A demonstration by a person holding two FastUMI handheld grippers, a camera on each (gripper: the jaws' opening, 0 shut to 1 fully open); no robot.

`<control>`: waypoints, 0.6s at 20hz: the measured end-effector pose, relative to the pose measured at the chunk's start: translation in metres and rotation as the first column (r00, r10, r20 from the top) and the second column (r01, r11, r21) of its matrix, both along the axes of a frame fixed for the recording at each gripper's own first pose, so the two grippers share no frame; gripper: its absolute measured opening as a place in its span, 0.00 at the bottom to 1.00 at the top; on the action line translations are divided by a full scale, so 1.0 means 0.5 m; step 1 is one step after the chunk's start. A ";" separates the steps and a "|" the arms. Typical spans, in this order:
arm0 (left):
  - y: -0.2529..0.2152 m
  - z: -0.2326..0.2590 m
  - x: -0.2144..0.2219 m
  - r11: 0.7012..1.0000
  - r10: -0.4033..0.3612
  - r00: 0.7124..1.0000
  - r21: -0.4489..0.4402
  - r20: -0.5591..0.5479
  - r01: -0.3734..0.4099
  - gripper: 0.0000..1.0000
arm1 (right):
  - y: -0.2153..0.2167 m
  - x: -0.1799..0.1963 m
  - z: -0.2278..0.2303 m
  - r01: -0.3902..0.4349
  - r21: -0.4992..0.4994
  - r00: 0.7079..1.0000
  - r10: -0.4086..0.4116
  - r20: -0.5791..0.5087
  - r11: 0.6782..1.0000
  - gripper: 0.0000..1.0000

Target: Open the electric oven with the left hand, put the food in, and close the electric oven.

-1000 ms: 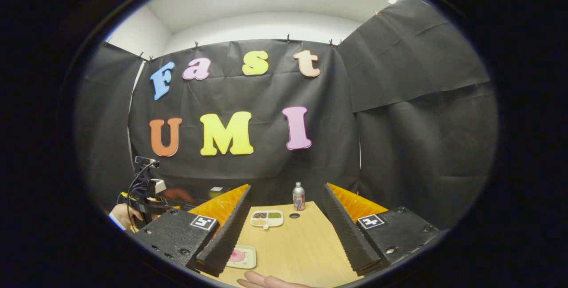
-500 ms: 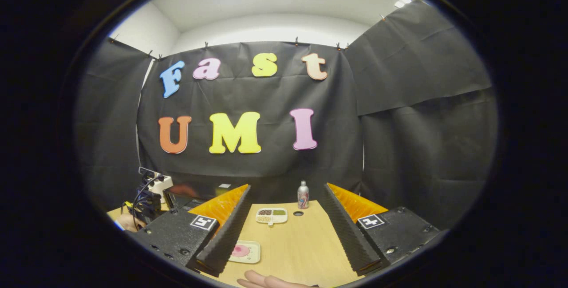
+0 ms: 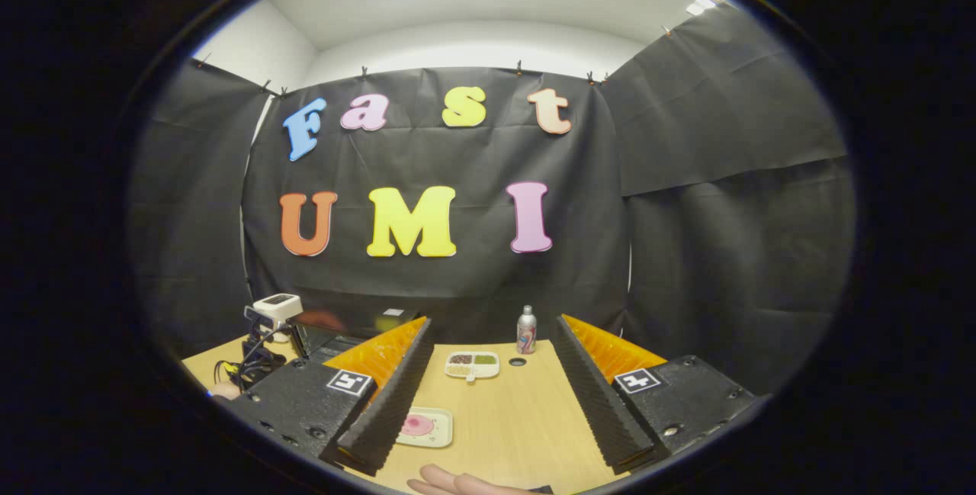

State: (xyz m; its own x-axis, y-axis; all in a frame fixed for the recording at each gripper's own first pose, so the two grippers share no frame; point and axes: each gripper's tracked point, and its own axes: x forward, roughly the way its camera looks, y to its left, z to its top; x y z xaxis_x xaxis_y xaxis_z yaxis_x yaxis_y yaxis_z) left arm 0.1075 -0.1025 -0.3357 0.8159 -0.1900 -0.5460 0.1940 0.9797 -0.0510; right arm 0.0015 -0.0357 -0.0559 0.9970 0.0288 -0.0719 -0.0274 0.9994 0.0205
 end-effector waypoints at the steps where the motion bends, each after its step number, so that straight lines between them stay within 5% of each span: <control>1: -0.001 -0.012 -0.004 1.000 0.000 1.000 0.001 -0.011 0.000 0.95 | 0.001 0.004 -0.002 0.000 -0.005 1.000 0.000 -0.005 1.000 0.96; 6: -0.004 -0.095 -0.034 1.000 0.014 0.994 -0.012 -0.111 -0.015 0.95 | 0.012 0.018 -0.018 -0.004 -0.012 1.000 0.004 -0.028 1.000 0.96; 12: -0.008 -0.104 -0.028 1.000 0.011 0.996 -0.011 -0.088 -0.012 0.96 | 0.022 0.035 -0.039 -0.006 -0.016 0.999 0.005 -0.054 1.000 1.00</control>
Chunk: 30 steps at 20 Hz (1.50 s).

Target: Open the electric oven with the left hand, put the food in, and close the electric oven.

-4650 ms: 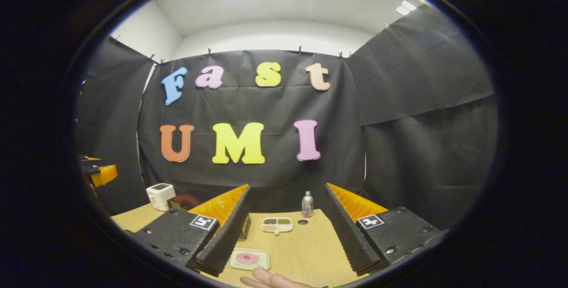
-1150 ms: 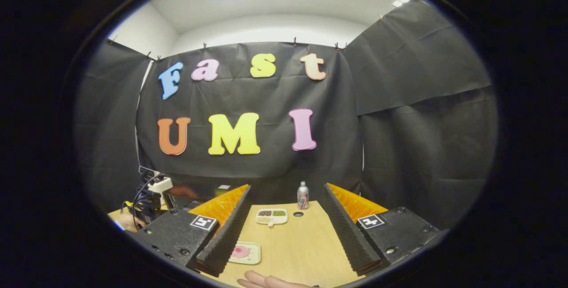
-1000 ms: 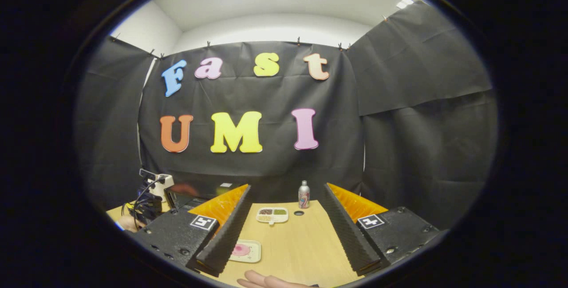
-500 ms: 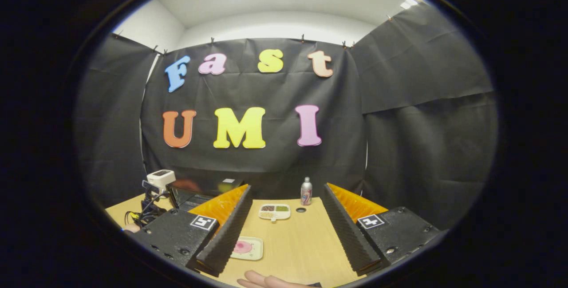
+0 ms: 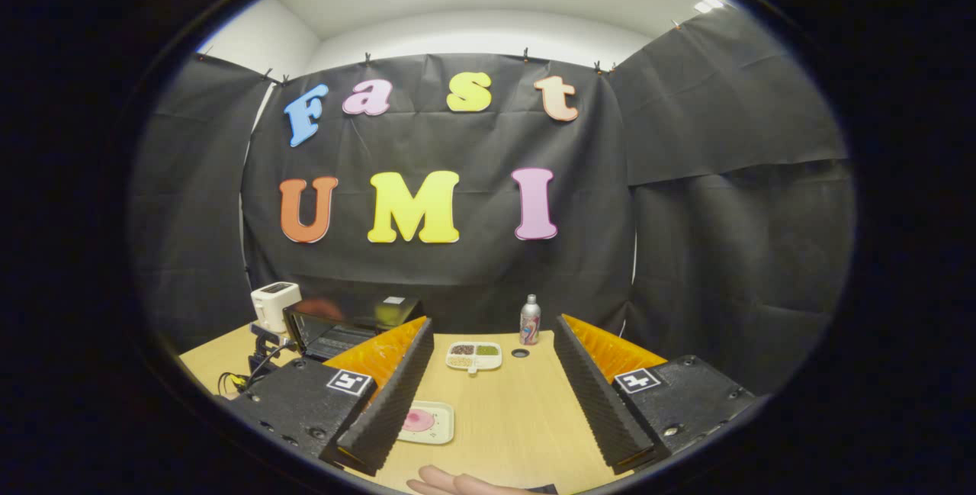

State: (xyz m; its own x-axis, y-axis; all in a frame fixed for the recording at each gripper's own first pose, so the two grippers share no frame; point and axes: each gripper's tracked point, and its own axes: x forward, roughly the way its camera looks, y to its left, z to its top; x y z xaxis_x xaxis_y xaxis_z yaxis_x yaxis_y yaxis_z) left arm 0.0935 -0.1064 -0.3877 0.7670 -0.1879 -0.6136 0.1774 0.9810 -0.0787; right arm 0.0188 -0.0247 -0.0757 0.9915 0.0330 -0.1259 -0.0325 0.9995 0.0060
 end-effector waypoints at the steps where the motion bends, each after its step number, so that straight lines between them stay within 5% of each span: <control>1: 0.000 0.000 -0.001 1.000 -0.001 1.000 0.000 0.002 0.001 0.96 | 0.003 0.006 -0.004 0.000 -0.002 1.000 0.000 -0.007 1.000 1.00; 12: 0.024 0.063 -0.005 0.999 0.038 0.997 -0.027 0.063 -0.036 0.93 | 0.044 0.084 -0.123 -0.057 -0.092 0.979 0.038 -0.202 0.994 0.96; 18: 0.043 0.207 -0.023 0.996 0.066 0.974 -0.065 0.215 -0.054 0.93 | 0.062 0.145 -0.256 -0.098 -0.084 0.916 0.056 -0.397 0.992 1.00; 25: 0.055 0.417 -0.080 0.994 0.085 0.888 -0.101 0.452 -0.044 0.93 | 0.093 0.199 -0.449 -0.140 0.021 0.745 0.119 -0.657 0.990 1.00; 30: 0.082 0.520 -0.118 0.991 0.132 0.798 -0.076 0.588 -0.107 0.94 | 0.129 0.220 -0.601 -0.134 0.136 0.556 0.188 -0.810 0.982 0.94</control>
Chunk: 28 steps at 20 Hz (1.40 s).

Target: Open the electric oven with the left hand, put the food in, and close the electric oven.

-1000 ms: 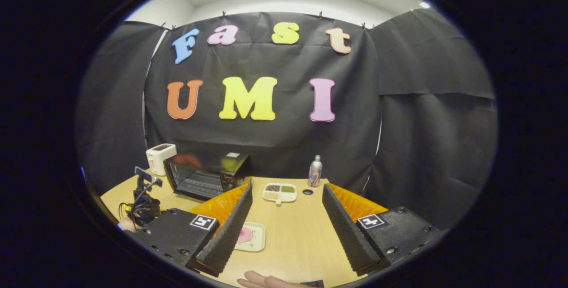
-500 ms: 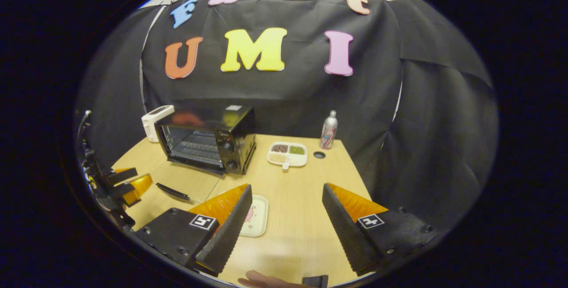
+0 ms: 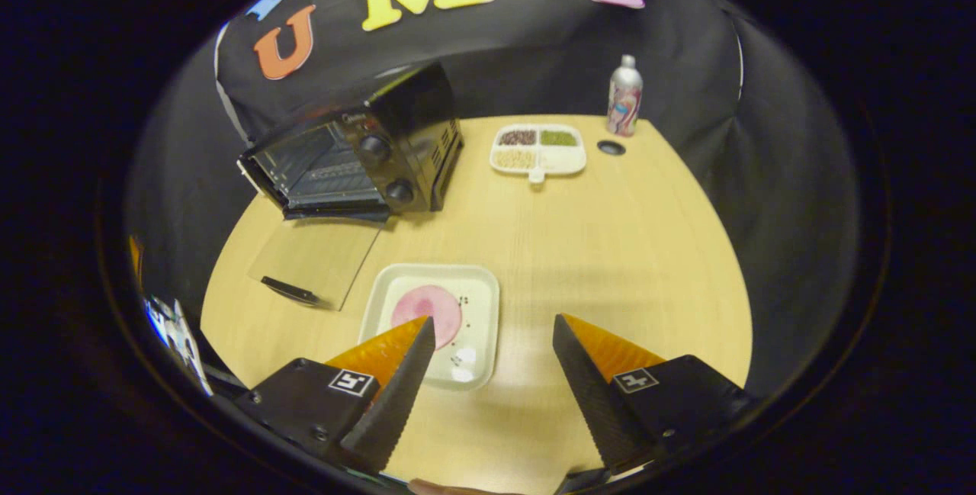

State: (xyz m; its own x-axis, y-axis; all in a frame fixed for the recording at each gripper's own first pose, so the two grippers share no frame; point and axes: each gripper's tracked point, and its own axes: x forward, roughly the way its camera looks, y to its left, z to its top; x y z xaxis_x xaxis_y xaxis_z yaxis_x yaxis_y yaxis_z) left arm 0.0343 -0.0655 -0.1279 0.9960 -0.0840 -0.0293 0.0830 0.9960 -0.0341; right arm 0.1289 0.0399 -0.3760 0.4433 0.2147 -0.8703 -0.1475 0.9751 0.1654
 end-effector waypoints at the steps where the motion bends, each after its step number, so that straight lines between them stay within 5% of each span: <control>1: 0.000 0.008 -0.010 1.000 -0.002 1.000 -0.005 0.010 0.002 0.94 | -0.001 0.005 -0.025 -0.001 0.001 0.999 0.001 -0.039 1.000 0.92; 7: 0.007 0.025 -0.041 1.000 -0.016 1.000 -0.009 0.018 0.016 0.94 | 0.031 0.011 -0.131 -0.031 0.042 0.971 0.040 -0.237 0.999 0.75; 9: -0.006 0.031 -0.049 0.999 -0.035 0.999 -0.007 0.030 0.035 0.94 | 0.040 0.016 -0.159 -0.110 0.043 0.962 0.117 -0.247 0.993 0.58; 11: -0.009 0.046 -0.064 0.999 -0.043 0.998 0.000 0.048 0.043 0.94 | 0.045 0.018 -0.180 -0.050 0.126 0.942 0.088 -0.323 0.991 0.04; 17: 0.002 0.064 -0.086 0.999 -0.040 0.997 0.004 0.062 0.039 0.96 | 0.033 0.014 -0.149 0.102 0.310 0.914 0.034 -0.404 0.945 0.01; 28: 0.049 0.069 -0.143 1.000 -0.030 0.998 -0.004 0.054 0.030 0.96 | -0.043 -0.029 -0.058 0.158 0.329 0.940 -0.040 -0.339 0.931 0.04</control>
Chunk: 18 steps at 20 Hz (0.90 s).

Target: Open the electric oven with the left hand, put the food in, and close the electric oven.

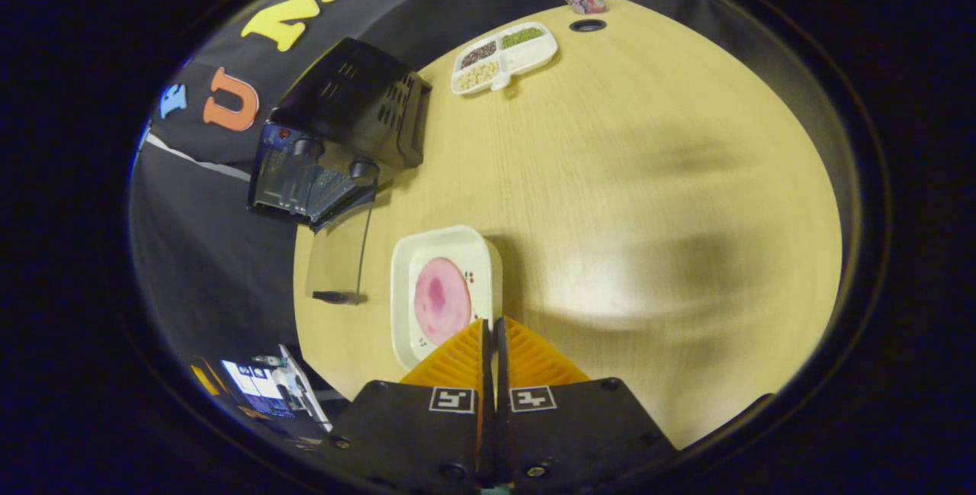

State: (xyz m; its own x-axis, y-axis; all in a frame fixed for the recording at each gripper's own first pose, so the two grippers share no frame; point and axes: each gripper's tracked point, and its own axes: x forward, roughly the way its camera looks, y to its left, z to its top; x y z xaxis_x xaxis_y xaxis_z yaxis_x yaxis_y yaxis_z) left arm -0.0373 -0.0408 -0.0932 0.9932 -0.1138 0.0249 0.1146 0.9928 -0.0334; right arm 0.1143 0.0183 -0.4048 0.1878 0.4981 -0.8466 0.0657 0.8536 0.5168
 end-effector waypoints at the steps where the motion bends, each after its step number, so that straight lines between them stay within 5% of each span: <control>1: 0.005 -0.003 -0.003 1.000 -0.001 1.000 -0.004 -0.005 0.001 0.96 | -0.002 -0.001 0.015 0.009 0.003 1.000 -0.009 0.009 1.000 0.04; 7: 0.031 -0.007 -0.019 1.000 -0.004 1.000 -0.011 -0.021 0.004 0.96 | 0.039 -0.017 0.099 0.004 0.032 0.998 -0.006 0.066 0.999 0.01; 18: 0.106 -0.024 -0.035 0.999 0.033 0.999 0.024 -0.014 -0.033 0.96 | 0.273 -0.003 0.131 0.025 0.186 0.997 -0.038 0.064 0.982 0.00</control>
